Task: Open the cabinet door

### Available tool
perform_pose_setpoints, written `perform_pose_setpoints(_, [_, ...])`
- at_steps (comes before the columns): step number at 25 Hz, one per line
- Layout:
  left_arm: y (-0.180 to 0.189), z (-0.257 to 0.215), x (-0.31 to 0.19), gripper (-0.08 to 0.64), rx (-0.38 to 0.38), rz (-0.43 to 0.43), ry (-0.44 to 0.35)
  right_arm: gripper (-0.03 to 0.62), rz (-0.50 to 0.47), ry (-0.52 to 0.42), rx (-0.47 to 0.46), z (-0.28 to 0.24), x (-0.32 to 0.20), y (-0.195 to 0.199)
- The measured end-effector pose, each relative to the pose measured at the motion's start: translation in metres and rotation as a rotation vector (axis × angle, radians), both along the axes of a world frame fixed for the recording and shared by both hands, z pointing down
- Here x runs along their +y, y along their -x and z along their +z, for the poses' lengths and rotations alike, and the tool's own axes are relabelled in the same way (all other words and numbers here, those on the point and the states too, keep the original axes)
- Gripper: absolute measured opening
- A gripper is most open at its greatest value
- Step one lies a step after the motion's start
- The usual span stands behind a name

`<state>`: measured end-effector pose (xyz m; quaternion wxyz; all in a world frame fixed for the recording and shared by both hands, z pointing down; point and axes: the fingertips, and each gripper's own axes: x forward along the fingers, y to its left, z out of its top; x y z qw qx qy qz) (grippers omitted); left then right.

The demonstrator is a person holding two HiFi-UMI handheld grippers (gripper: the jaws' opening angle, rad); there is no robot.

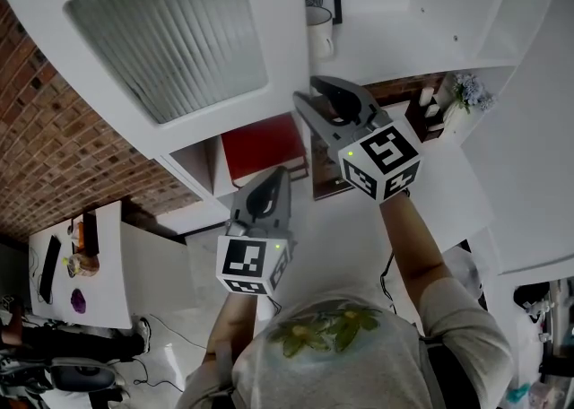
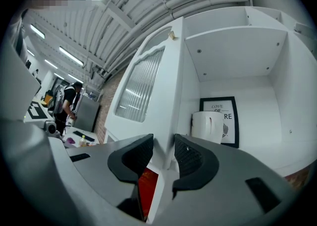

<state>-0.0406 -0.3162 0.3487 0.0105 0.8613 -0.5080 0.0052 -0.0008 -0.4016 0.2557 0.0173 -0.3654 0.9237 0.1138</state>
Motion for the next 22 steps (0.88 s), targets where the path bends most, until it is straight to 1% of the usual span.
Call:
perform_pose_setpoints(10, [0.0041,0.0006,-0.0002,0.009,0.002,-0.007,0.002,0.121,-0.095,0.041,-0.020,0.0005,-0.0024,0.0006])
perform_pose_setpoints(16, [0.0052,0.0010,0.0012,0.008,-0.002,-0.009,0.002,0.121,-0.200,0.022,-0.014,0.0016,-0.0022,-0.0005])
perform_pose_setpoints(22, [0.0058,-0.0011,0.0030,0.008,-0.004,-0.012,0.001,0.127,-0.226,0.036,0.002,0.0016,-0.0043,-0.0007])
